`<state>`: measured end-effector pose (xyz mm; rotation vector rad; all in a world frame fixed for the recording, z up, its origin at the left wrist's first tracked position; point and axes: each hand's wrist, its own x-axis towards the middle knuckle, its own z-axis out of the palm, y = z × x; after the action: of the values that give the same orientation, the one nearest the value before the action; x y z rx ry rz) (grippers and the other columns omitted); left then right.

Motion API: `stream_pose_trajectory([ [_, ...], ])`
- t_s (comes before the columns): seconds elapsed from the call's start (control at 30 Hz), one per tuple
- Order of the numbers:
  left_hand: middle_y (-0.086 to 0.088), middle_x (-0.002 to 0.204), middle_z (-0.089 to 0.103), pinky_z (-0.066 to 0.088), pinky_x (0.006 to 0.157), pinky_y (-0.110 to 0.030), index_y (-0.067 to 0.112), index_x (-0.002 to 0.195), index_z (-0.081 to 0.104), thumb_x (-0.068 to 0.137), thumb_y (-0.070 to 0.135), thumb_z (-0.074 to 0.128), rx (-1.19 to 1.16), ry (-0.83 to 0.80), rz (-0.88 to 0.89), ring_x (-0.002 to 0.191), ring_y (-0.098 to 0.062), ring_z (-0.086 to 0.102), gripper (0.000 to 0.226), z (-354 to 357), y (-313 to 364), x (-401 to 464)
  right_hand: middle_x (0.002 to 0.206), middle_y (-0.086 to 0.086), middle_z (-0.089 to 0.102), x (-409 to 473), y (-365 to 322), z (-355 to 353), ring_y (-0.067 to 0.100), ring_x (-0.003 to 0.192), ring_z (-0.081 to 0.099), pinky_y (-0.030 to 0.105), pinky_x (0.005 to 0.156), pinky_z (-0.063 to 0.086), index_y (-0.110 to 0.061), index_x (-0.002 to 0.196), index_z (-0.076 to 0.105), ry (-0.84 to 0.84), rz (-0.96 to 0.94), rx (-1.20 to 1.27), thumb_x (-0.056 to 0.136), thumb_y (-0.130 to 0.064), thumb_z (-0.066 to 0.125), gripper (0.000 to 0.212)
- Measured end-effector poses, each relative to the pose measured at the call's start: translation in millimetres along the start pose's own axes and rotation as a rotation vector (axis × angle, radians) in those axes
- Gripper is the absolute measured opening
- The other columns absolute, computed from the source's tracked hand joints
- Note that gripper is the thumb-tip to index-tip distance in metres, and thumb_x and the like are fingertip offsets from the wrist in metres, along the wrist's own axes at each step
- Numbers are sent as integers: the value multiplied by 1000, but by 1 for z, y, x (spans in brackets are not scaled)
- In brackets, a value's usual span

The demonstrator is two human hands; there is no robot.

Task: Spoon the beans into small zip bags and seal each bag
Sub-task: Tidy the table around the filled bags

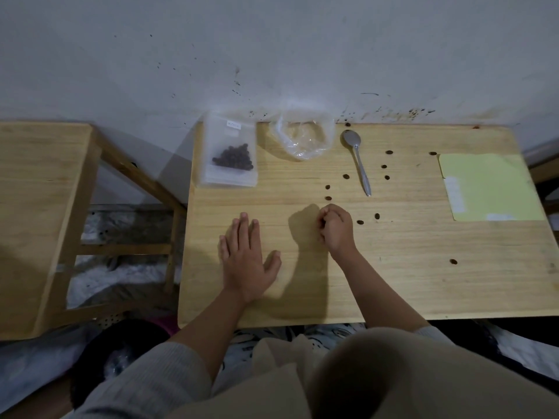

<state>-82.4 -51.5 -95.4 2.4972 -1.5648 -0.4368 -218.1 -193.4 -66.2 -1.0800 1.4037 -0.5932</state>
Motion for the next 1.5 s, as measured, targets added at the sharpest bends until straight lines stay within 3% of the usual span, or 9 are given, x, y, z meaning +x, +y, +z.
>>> stream_pose_trajectory([
  [0.2, -10, 158, 13, 11, 114, -53, 10, 147, 26, 82, 59, 36, 0, -10, -11, 144, -28, 10, 82, -1, 1, 0, 54, -2, 36, -1, -1, -13, 10, 51, 33, 22, 52, 32, -14, 56, 39, 82, -116, -154, 93, -22, 52, 40],
  [0.3, -11, 157, 18, 16, 112, -55, 9, 145, 29, 81, 59, 36, 13, -1, -10, 143, -30, 15, 82, -2, 1, 0, 52, -6, 42, 7, -5, -13, 6, 49, 39, 11, 48, 35, -12, 74, 56, 234, -258, -341, 88, -28, 63, 23],
  [0.43, -11, 157, 17, 16, 112, -55, 9, 146, 28, 81, 59, 37, 5, -7, 1, 143, -30, 14, 82, -2, 0, 0, 60, -2, 54, 22, -12, -14, 13, 57, 52, 22, 60, 39, -12, 111, 65, 259, -280, -527, 89, -23, 60, 25],
  [0.57, -10, 158, 15, 14, 113, -55, 10, 146, 27, 81, 60, 37, 3, -23, -6, 144, -29, 12, 83, -2, 0, 2, 96, 10, 70, 30, -10, -15, 25, 87, 65, 25, 69, 44, -10, 106, 67, 198, -229, -621, 91, -18, 58, 20],
  [0.8, -12, 157, 16, 15, 112, -56, 9, 146, 28, 82, 59, 37, -1, -26, 2, 144, -30, 13, 82, -3, 0, 1, 95, 12, 63, 32, -17, -20, 28, 87, 59, 32, 65, 39, -5, 111, 55, 78, -218, -843, 97, -17, 46, 21],
  [1.0, -11, 157, 16, 13, 113, -54, 9, 147, 26, 82, 59, 37, 14, -27, -4, 144, -30, 13, 82, -4, 1, 0, 69, -3, 48, 23, -16, -23, 9, 60, 46, 11, 51, 36, -3, 95, 51, 142, -249, -405, 95, -11, 43, 12],
  [1.13, -11, 157, 16, 15, 113, -56, 9, 147, 26, 82, 60, 34, -4, -28, -8, 144, -31, 14, 83, -4, 2, -1, 70, -2, 47, 19, -12, -22, 13, 59, 46, 25, 47, 44, -9, 86, 48, 196, -75, -172, 93, -17, 45, 11],
  [1.27, -11, 158, 13, 13, 114, -55, 9, 148, 23, 83, 61, 33, -4, -26, -3, 144, -30, 11, 84, -4, 2, -1, 72, 2, 53, 16, -9, -18, 13, 55, 51, 21, 38, 46, -8, 90, 56, 179, 22, -104, 95, -17, 45, 15],
  [1.5, -10, 158, 12, 11, 114, -55, 9, 147, 24, 82, 61, 31, -18, -29, -7, 145, -29, 10, 84, -4, 2, -1, 57, 5, 43, 21, -20, -15, 14, 41, 35, 27, 45, 30, -11, 60, 47, 41, 204, 348, 90, -8, 41, 31],
])
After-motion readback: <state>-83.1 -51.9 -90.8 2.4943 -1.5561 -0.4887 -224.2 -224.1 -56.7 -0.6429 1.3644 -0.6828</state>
